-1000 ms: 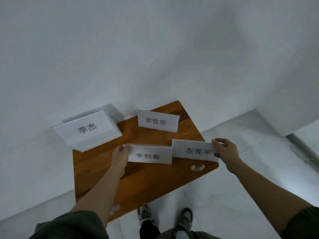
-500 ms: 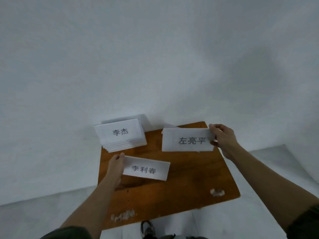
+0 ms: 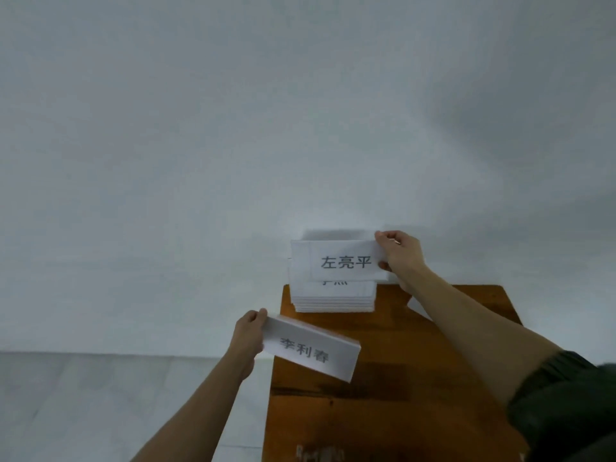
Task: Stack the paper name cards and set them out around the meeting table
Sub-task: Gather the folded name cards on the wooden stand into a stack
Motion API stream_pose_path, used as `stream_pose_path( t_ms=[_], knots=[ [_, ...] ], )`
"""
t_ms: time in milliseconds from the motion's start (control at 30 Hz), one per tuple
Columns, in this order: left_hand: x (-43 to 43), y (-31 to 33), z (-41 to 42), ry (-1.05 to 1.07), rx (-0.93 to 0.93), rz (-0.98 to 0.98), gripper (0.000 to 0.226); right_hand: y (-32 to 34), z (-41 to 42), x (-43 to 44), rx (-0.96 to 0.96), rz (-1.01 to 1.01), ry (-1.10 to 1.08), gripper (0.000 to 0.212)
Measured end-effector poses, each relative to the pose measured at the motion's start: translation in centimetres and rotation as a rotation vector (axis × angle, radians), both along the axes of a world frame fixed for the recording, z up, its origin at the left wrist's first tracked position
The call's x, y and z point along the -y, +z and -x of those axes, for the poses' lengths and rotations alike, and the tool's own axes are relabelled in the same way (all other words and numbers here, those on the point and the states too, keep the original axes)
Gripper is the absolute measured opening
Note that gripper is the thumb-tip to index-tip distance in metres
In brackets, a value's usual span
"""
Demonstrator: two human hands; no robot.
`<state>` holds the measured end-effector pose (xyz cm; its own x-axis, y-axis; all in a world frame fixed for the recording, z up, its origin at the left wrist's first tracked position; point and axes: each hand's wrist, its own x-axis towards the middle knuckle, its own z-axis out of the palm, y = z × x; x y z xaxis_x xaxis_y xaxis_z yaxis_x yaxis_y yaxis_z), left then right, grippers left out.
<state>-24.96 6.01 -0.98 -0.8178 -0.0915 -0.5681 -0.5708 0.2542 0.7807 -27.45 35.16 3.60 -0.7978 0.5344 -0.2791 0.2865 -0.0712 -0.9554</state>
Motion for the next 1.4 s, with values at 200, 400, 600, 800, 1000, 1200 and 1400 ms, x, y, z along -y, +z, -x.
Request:
stream_pose_path(
  t_ms=[200,400,600,800,1000,1200,1400],
  knots=[
    [3.2,0.8,2.5,0.068,0.01,-0.073,0.02,-3.1,2.3,2.5,0.117,-0.031,0.002,0.022],
    [4.5,2.3,5.2,0.132,-0.001,-0.194,0.026,-3.7,2.4,2.1,0.314,-0.601,0.186,0.039],
    [1.8,5.3,7.5,0.174,-0.005,-0.427,0.024,-4.0,0.8,-1.3,0.492,-0.83,0.252,0.066],
    [-4.3,6.4,8.8,0.155,0.006,-0.434,0.026,-4.6,-2.9,-4.6,0.506,-0.68,0.175,0.055],
    [-8.4,4.9,9.9,0.143,-0.044,-0.286,0.023,-5.8,-6.2,-7.3,0.513,-0.569,0.182,0.049],
    [-9.2,2.4,10.1,0.125,-0.136,-0.083,0.033,-7.3,-8.1,-7.9,0.515,-0.487,0.153,0.037],
    [-9.9,1.4,9.7,0.088,-0.27,0.258,0.03,-8.1,-9.4,-8.4,0.54,-0.479,0.11,0.03]
  ],
)
